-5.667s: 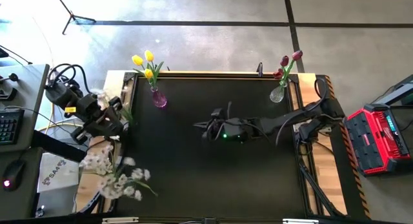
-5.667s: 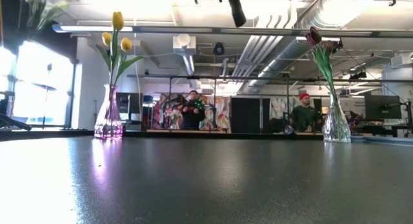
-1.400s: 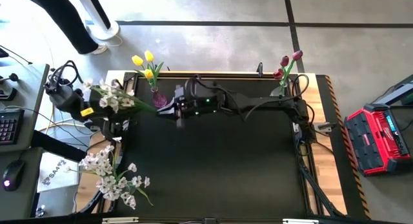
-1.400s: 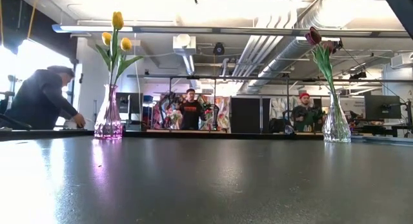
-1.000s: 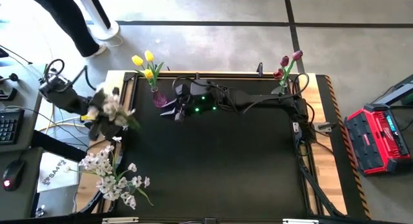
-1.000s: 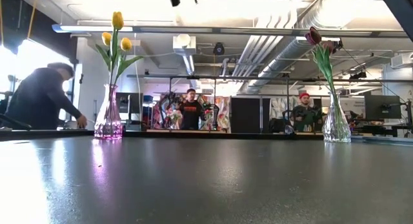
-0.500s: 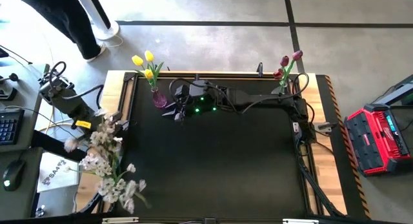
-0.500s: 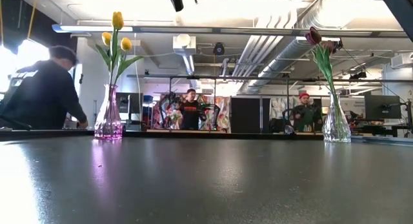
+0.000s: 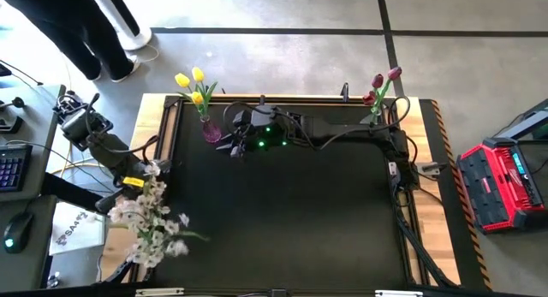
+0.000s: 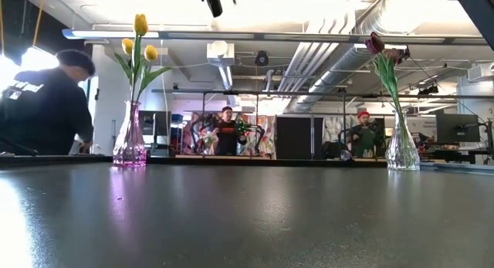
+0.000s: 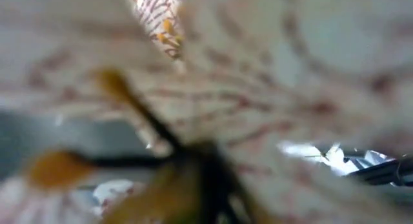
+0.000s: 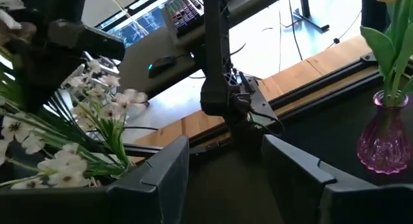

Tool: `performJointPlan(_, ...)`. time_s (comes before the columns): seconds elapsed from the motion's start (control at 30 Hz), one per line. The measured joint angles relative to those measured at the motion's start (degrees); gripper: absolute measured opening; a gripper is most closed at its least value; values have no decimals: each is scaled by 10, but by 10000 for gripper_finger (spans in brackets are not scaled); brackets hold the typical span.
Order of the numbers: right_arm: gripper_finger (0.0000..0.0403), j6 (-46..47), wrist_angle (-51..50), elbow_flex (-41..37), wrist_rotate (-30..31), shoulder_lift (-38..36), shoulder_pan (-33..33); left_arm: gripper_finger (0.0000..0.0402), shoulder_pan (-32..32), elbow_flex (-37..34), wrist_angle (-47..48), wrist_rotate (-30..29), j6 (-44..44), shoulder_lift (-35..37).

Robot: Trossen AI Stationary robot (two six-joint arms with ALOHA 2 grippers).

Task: Sort flowers into vase by color
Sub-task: Put the white flowers into the bottom transparent vase

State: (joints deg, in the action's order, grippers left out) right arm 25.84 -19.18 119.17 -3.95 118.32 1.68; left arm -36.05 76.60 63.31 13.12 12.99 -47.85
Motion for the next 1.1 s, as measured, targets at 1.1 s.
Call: performJointPlan(1.1, 183, 1, -22, 0, -6, 0, -12, 3, -120, -77, -44, -149, 51, -11)
